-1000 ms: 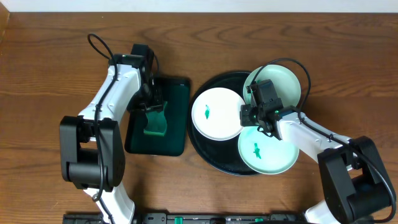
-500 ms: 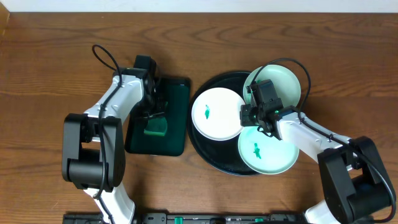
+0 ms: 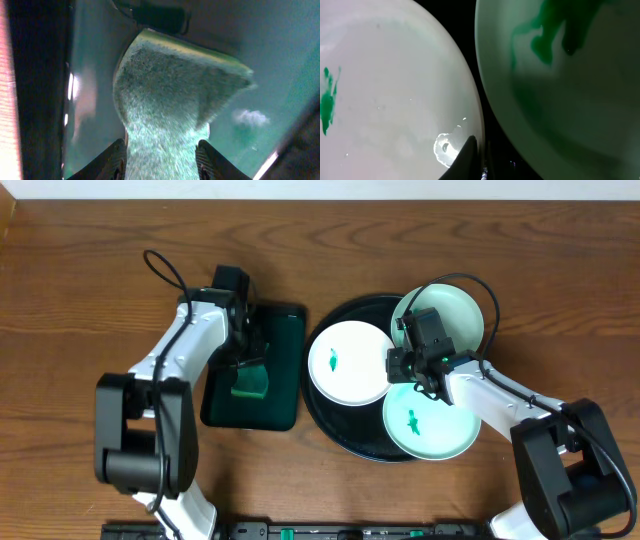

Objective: Clean dirty plates on tray and stack at the side
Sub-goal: 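Lower the left gripper into the water tray and grasp the green sponge, then lift the green sponge out of the water with the left gripper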

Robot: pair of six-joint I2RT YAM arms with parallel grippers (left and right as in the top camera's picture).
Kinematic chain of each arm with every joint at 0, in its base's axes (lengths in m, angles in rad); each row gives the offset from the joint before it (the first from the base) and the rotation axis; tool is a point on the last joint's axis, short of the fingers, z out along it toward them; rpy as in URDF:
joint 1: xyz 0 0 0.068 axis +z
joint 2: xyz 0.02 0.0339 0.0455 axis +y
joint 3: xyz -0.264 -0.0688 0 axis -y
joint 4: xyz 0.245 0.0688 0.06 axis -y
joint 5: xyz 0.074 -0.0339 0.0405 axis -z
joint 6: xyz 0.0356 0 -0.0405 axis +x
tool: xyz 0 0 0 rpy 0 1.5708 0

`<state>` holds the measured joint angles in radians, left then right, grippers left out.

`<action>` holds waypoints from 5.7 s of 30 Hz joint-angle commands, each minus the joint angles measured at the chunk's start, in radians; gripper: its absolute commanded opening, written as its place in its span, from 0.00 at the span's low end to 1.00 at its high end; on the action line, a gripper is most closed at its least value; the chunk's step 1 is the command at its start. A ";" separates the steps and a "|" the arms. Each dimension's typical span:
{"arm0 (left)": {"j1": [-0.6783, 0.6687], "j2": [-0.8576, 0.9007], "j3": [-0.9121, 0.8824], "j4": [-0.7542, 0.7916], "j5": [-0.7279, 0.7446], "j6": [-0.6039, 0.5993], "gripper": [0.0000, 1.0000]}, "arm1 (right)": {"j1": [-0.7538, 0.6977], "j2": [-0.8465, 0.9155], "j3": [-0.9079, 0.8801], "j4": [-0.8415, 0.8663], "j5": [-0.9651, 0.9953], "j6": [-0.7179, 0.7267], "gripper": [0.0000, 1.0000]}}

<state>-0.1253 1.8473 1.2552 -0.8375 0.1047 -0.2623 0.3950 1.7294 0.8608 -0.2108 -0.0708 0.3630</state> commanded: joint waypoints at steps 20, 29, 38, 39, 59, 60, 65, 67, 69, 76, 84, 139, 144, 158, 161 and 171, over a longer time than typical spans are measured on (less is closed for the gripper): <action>-0.001 -0.037 -0.134 0.126 -0.012 -0.102 0.45 | 0.013 0.008 -0.006 0.002 0.010 -0.004 0.10; -0.001 -0.066 -0.068 0.059 -0.047 -0.091 0.50 | 0.013 0.008 -0.006 0.002 -0.002 -0.004 0.10; -0.003 -0.115 -0.064 0.054 -0.045 -0.103 0.49 | 0.013 0.008 -0.006 0.002 -0.002 -0.004 0.11; -0.007 -0.113 -0.069 0.056 -0.045 -0.103 0.49 | 0.013 0.008 -0.006 0.002 -0.002 -0.004 0.11; -0.050 -0.101 -0.129 0.120 -0.098 -0.126 0.43 | 0.013 0.008 -0.006 0.002 -0.002 -0.004 0.13; -0.050 -0.101 -0.138 0.131 -0.099 -0.126 0.43 | 0.013 0.008 -0.006 0.002 -0.002 -0.004 0.13; -0.050 -0.100 -0.180 0.181 -0.098 -0.126 0.43 | 0.013 0.008 -0.006 0.002 -0.002 -0.004 0.14; -0.050 -0.100 -0.200 0.206 -0.098 -0.125 0.43 | 0.013 0.008 -0.006 0.002 -0.002 -0.004 0.14; -0.050 -0.100 -0.214 0.224 -0.098 -0.125 0.43 | 0.013 0.008 -0.006 0.002 -0.002 -0.004 0.14; -0.050 -0.100 -0.250 0.282 -0.098 -0.125 0.43 | 0.013 0.008 -0.006 0.002 -0.002 -0.004 0.13; -0.051 -0.098 -0.320 0.354 -0.098 -0.125 0.39 | 0.013 0.008 -0.006 0.002 -0.002 -0.004 0.14; -0.051 -0.650 -0.271 0.214 0.041 -0.008 0.07 | 0.013 0.008 -0.006 -0.009 -0.048 -0.004 0.01; -0.051 -0.623 -0.271 0.213 0.033 -0.008 0.07 | 0.013 0.008 -0.006 -0.002 -0.107 -0.004 0.01; -0.051 -0.500 -0.271 0.214 -0.046 -0.008 0.07 | 0.011 0.008 -0.006 -0.005 -0.173 0.008 0.01; -0.051 -0.500 -0.262 0.212 -0.062 -0.008 0.07 | 0.011 0.008 -0.004 -0.014 -0.173 0.008 0.01; -0.051 -0.495 -0.161 0.157 -0.064 -0.008 0.07 | 0.008 0.003 0.007 -0.029 -0.121 0.026 0.01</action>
<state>-0.1787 1.3544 1.0225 -0.6823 0.0593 -0.2867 0.3950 1.7294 0.8608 -0.2287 -0.2016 0.3763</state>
